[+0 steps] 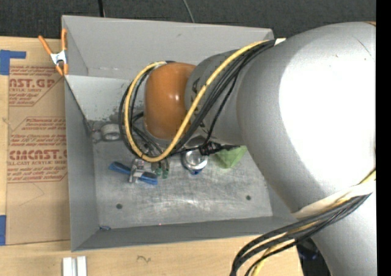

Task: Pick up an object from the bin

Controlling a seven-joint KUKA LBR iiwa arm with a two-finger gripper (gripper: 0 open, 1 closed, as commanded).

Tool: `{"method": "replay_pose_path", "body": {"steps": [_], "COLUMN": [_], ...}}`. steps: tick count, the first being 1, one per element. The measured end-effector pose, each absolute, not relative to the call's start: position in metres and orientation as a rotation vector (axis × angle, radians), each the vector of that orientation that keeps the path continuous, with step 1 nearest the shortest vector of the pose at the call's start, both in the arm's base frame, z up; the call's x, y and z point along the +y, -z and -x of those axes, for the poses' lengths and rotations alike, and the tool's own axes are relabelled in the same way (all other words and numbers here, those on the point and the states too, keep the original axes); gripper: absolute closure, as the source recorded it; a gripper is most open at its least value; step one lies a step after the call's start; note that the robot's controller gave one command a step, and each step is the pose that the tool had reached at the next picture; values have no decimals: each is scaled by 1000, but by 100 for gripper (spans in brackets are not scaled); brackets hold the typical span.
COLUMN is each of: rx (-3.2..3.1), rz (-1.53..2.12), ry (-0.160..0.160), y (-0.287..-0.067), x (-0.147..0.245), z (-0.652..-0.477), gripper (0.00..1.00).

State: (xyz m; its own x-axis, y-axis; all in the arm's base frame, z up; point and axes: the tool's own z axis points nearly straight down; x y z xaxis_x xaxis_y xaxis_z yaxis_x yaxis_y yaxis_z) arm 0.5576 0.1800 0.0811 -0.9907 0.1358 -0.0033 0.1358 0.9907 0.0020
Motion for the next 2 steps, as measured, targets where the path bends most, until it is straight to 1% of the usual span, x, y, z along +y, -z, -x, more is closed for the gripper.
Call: {"method": "replay_pose_path", "body": {"steps": [1, 2], "rx": [3122, 3128], "rz": [-258, 135], "ry": [-6, -6], "y": [-195, -335], "x": [178, 221], "z": [-554, -587], "gripper": [100, 100]}}
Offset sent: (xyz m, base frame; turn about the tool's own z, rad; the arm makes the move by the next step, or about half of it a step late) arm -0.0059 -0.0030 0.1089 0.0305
